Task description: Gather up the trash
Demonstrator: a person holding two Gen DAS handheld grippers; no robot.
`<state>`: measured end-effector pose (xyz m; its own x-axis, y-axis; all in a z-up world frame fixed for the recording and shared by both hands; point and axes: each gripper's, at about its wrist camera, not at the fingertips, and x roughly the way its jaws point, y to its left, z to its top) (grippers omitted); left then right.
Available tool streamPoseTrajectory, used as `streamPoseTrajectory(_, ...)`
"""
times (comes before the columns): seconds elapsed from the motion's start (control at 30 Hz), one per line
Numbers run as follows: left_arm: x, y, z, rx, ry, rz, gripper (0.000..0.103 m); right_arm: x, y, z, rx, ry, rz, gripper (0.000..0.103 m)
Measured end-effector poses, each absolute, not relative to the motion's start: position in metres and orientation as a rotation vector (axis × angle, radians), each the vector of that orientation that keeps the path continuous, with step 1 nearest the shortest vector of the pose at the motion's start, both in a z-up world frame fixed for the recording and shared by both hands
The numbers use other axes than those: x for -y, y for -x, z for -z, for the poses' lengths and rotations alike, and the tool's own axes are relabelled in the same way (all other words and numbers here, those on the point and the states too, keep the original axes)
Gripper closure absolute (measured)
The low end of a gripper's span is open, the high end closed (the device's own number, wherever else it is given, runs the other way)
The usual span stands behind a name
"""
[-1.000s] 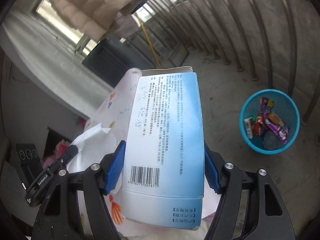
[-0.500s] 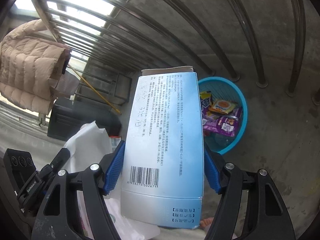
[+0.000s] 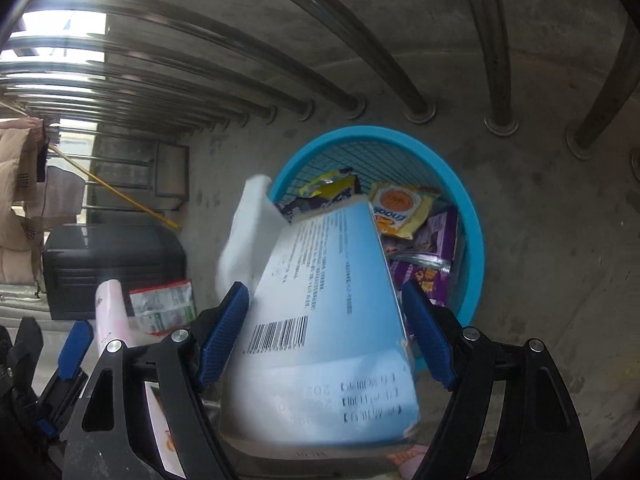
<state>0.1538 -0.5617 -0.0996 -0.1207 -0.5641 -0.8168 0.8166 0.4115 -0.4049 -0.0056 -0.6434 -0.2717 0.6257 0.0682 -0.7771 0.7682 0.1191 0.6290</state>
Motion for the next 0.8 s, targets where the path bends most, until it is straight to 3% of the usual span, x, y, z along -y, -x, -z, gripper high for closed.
streamPoseTrajectory(0.47,0.462,-0.163,0.005,-0.951,-0.152,1.225,0.029,0.637,0.04,0.241,-0.603,-1.299,0.71,0.028)
streamPoseTrajectory(0.6,0.41,-0.156,-0.026,-0.874,-0.1,1.208,0.023,0.621,0.046,0.206,-0.548,-1.215,0.698,0.028)
streamPoseTrajectory(0.8,0.319,-0.132,-0.071,-0.715,-0.06,1.117,0.006,0.566,0.05,0.131,-0.484,-0.967,0.659,0.025)
